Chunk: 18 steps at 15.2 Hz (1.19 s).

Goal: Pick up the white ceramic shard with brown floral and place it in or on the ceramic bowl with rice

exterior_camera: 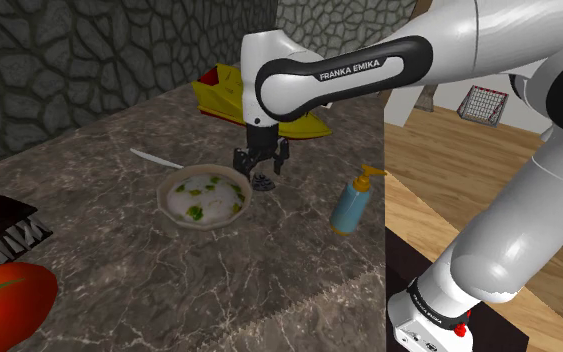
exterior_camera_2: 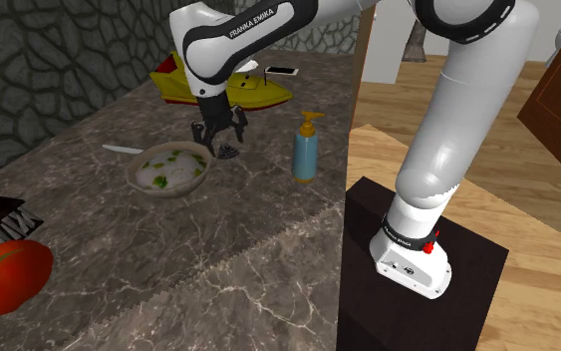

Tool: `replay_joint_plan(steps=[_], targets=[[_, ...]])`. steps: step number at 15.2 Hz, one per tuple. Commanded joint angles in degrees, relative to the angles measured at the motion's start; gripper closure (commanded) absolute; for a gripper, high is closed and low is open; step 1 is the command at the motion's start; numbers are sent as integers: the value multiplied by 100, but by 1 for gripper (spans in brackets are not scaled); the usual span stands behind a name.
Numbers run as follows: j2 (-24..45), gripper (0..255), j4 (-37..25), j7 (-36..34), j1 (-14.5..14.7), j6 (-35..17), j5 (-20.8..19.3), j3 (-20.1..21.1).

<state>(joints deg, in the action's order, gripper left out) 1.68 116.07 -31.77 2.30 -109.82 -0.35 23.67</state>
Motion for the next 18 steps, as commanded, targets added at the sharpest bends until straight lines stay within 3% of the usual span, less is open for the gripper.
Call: replay_joint_plan(steps=[1, 7, 8, 17, 18], targets=[[9, 0, 22, 4, -3, -34, -5, -4], [9, 0, 21, 4, -3, -32, -5, -3], [9, 255, 21, 4, -3, -32, -5, -3], [-46, 255, 21, 5, -1, -29, 11, 0], [-46, 0, 21, 5, -1, -29, 11, 0]])
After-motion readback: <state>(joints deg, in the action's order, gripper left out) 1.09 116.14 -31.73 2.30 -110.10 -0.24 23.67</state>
